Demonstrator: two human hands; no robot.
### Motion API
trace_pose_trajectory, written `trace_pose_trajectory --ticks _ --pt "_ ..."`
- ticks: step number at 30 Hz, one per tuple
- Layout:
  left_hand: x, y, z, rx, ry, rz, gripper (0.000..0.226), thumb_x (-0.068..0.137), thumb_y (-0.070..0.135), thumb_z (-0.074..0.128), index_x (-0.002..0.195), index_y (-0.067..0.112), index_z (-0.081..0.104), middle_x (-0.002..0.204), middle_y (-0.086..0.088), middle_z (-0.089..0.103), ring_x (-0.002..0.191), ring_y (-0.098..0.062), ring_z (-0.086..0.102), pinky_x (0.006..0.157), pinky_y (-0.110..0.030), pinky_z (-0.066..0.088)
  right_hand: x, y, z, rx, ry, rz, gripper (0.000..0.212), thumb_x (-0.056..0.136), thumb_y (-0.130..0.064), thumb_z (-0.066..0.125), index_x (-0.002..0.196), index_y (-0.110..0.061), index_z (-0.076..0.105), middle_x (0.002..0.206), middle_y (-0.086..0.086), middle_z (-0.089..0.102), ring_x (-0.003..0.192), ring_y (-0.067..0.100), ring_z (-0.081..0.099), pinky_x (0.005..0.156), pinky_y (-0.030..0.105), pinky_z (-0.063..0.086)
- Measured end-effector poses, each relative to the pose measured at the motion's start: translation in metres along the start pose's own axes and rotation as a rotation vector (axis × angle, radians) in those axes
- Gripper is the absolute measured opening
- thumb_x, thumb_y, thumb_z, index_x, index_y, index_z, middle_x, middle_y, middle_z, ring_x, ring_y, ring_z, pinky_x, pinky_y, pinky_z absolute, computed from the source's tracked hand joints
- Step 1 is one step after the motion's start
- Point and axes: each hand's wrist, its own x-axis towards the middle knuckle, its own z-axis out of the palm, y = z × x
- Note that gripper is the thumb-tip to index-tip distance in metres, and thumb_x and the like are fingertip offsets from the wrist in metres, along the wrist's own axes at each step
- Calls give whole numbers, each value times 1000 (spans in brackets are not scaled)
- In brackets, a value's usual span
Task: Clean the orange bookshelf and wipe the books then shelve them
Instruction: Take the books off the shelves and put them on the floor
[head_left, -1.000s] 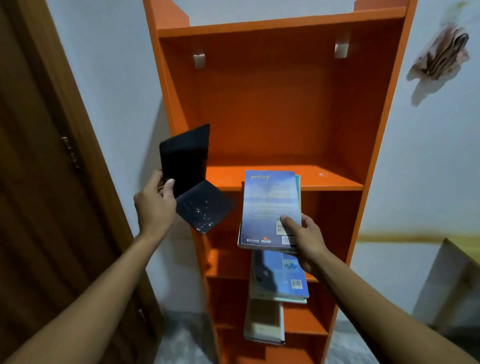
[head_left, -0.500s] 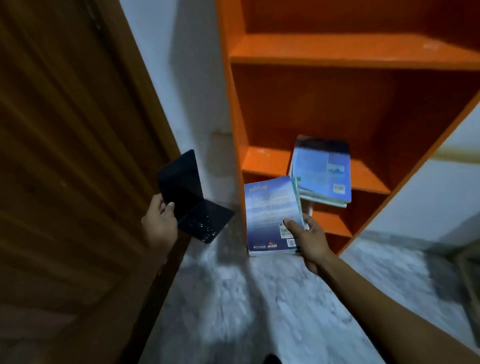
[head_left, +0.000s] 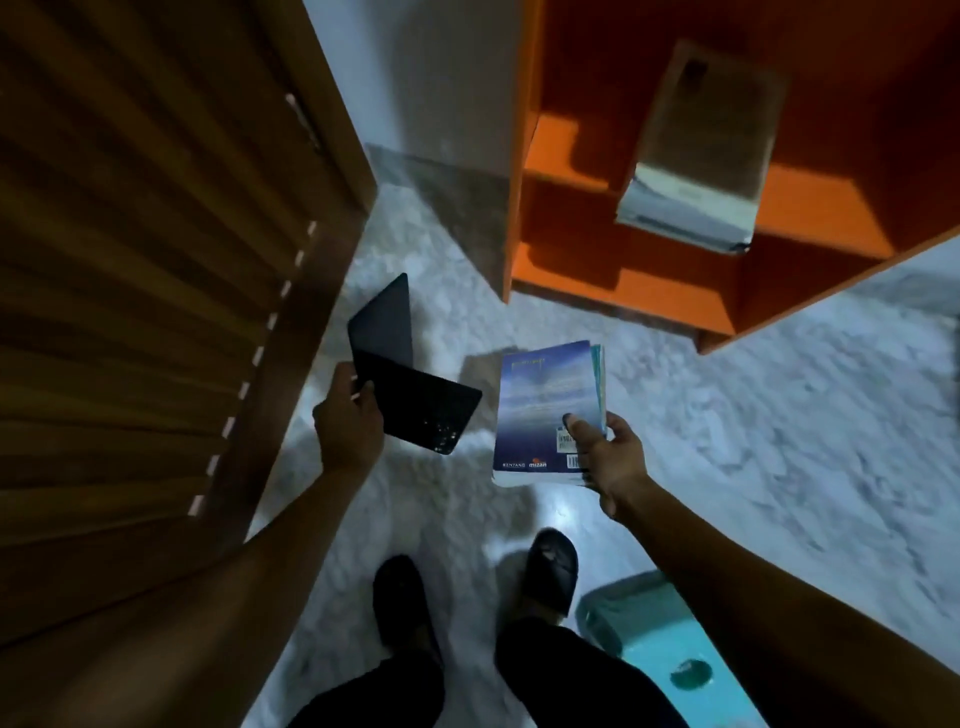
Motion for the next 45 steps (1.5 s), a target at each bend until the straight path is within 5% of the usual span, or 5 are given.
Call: trace_pose_trajectory --ticks 17,24,32,36,45 --pt "90 -232 257 -93 -50 76 4 97 6 57 98 6 61 77 -1 59 69 -15 54 59 -16 40 272 220 28 198 186 34 29 93 -17 68 118 -12 55 92 17 68 56 26 67 49 38 58" --pt "94 -244 260 -141 -124 78 15 97 10 61 111 6 64 91 -1 67 83 -13 60 70 -24 42 281 229 24 -40 174 189 13 80 11 70 76 6 59 43 11 58 24 17 52 26 21 40" --pt "104 -193 183 -263 -251 161 45 88 19 75 129 15 56 129 -3 66 117 -18 63 100 -35 52 253 150 21 -215 188 55 12 93 -4 57 81 -2 55 73 12 48 60 24 47 67 35 43" --pt "121 -122 158 -383 -284 214 35 95 28 67 126 30 53 127 5 63 118 -12 60 103 -36 50 220 76 14 -204 335 -219 38 94 -14 58 128 1 51 106 18 54 92 32 51 87 46 48" --pt "142 130 150 -517 -493 443 42 100 47 49 141 40 42 106 3 66 99 -25 68 85 -42 53 86 -105 -49 -7 663 -886 38 100 -20 51 136 -8 48 118 13 58 99 26 52 87 35 40"
